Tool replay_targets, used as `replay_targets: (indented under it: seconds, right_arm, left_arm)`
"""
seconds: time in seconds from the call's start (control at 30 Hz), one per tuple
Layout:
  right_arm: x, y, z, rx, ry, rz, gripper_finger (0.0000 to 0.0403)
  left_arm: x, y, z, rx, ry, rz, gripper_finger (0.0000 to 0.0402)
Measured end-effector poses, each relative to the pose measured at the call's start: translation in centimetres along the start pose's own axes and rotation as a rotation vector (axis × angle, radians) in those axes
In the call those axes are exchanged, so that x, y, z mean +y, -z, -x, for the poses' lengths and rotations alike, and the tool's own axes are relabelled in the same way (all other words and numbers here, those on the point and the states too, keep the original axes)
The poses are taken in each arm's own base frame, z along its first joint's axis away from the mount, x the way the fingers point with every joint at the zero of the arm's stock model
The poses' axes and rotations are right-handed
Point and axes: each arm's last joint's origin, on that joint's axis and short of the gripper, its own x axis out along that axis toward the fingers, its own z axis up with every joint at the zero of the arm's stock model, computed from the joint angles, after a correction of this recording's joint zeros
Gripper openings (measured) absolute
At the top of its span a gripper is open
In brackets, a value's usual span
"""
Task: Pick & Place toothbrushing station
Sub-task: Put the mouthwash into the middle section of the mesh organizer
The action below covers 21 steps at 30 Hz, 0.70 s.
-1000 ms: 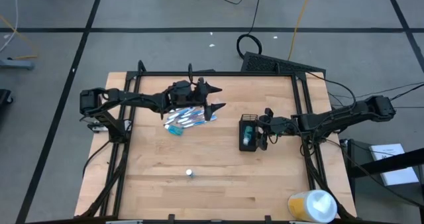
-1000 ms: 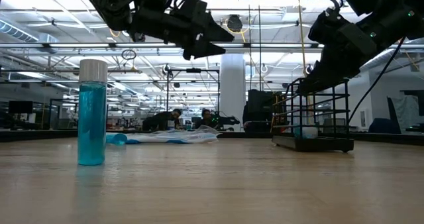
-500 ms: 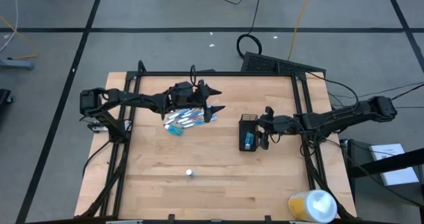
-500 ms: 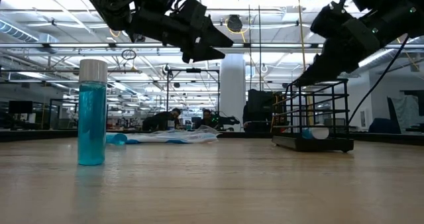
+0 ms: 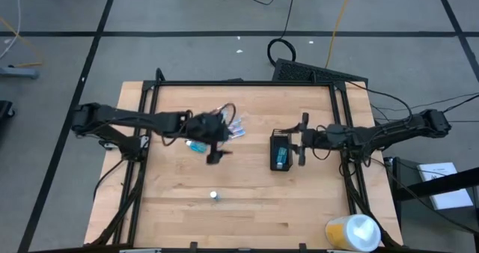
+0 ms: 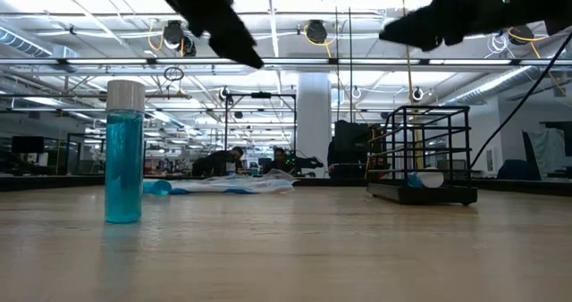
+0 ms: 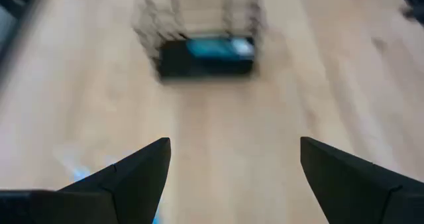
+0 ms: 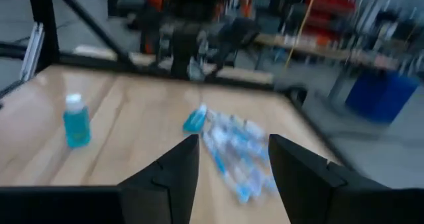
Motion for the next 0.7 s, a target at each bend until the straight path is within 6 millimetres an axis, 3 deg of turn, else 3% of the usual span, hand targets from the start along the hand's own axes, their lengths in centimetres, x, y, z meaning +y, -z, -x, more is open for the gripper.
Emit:
replay_targets:
  seconds: [0.17, 0.4, 0.7]
  right_arm:
    - [-0.2, -1.0, 0.1, -0.099, 0.023, 0.079, 0.0171]
    - [-0.2, -1.1, 0.1, -0.111, 0.021, 0.062, 0.0171]
    - [-0.1, -0.9, 0.0, -0.094, -0.015, -0.007, 0.0171]
  left_arm:
    - [-4.0, 0.6, 0.4, 0.102, 0.093, -0.006, 0.034]
    - [-8.7, 0.9, 0.9, 0.083, 0.143, -0.236, 0.034]
    - [-13.2, 1.3, 1.9, 0.032, 0.2, -0.172, 0.034]
